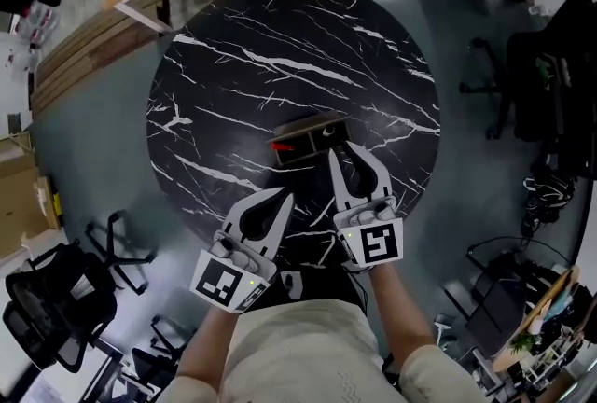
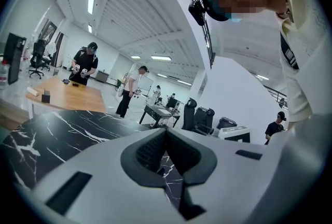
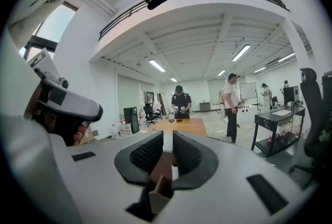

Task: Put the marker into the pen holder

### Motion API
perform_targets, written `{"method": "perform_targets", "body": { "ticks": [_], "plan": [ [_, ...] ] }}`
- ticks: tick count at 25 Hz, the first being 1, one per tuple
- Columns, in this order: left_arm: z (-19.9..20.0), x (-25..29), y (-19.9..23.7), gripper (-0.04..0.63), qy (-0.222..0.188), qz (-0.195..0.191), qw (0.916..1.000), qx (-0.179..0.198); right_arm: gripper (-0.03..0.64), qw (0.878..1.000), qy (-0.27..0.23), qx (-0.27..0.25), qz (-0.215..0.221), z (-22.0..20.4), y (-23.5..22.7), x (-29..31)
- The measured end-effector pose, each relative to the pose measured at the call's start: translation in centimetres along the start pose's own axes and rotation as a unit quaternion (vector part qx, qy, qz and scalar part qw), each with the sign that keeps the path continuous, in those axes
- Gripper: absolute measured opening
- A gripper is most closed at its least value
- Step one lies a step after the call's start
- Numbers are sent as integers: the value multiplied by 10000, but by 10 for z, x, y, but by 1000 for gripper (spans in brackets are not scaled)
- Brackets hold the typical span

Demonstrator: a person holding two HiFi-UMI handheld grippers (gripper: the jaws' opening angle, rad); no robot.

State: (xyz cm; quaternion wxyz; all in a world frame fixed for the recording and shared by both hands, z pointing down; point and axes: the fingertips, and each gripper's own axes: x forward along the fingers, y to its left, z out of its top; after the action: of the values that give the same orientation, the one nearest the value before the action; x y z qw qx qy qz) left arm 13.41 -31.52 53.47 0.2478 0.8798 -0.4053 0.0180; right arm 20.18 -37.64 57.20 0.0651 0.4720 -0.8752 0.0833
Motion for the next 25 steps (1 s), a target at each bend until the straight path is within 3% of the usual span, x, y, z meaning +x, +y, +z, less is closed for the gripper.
{"method": "perform_targets", "body": {
  "ticks": [4,7,17,25],
  "plan": [
    [18,-2,-10,11,-91,-161,9997,129,56,9998,18,195,106,30,13,-19],
    [30,-4,-17,11,-86,-305,9990,313,20,9999,44,122,-44,51,19,-34],
    [66,-29,-38,11,-193,-554,9956,725,17,9990,32,100,-440,108,41,-73],
    [73,-48,-41,12,-246,-675,9949,712,16,9983,72,44,-576,117,62,-84]
  ]
}}
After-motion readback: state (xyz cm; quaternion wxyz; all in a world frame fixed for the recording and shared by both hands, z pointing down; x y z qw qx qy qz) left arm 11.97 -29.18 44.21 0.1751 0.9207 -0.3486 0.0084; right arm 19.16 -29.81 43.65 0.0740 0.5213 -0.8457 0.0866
